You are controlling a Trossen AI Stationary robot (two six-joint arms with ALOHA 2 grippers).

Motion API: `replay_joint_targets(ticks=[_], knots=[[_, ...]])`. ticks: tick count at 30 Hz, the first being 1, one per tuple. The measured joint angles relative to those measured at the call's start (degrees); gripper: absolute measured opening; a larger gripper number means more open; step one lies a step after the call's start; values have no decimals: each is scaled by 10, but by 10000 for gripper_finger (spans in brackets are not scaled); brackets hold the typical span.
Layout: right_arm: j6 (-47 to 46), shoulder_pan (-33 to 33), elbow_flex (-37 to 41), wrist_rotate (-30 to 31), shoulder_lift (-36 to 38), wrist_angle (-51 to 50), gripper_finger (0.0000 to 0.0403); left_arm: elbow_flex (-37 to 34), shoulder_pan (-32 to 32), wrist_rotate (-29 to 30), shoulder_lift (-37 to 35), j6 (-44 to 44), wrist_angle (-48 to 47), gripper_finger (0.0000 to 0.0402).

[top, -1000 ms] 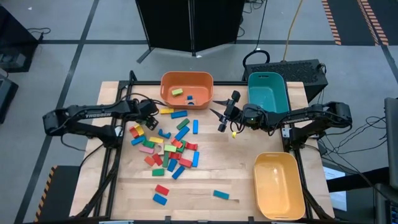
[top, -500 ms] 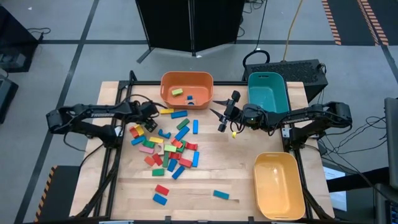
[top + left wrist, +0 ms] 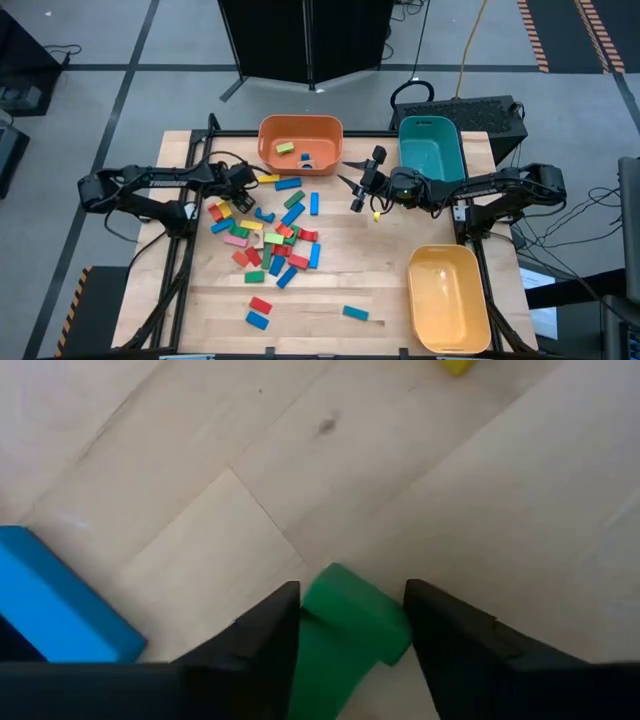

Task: Sort blocks by size
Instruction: Put the green arch block into the orange bin

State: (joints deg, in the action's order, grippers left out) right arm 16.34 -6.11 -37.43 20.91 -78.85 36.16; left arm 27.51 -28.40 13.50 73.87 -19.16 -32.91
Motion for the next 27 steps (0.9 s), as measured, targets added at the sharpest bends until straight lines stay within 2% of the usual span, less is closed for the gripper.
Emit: replay_joint_targets(ticks=[3,6,13,19,27], knots=[[0,0,0,0,0,0,157,0,0,0,0,0,2,151],[0,0,0,0,0,0,157,1,0,-2,0,0,5,142],[0,0,0,0,0,0,157,27,-1,-12,4,0,-2,141],[1,0,0,0,0,0,157,62,1,-51,4,-3,-26,140],[4,0,0,0,0,0,157,118,29,-76,3,-22,-39,140]])
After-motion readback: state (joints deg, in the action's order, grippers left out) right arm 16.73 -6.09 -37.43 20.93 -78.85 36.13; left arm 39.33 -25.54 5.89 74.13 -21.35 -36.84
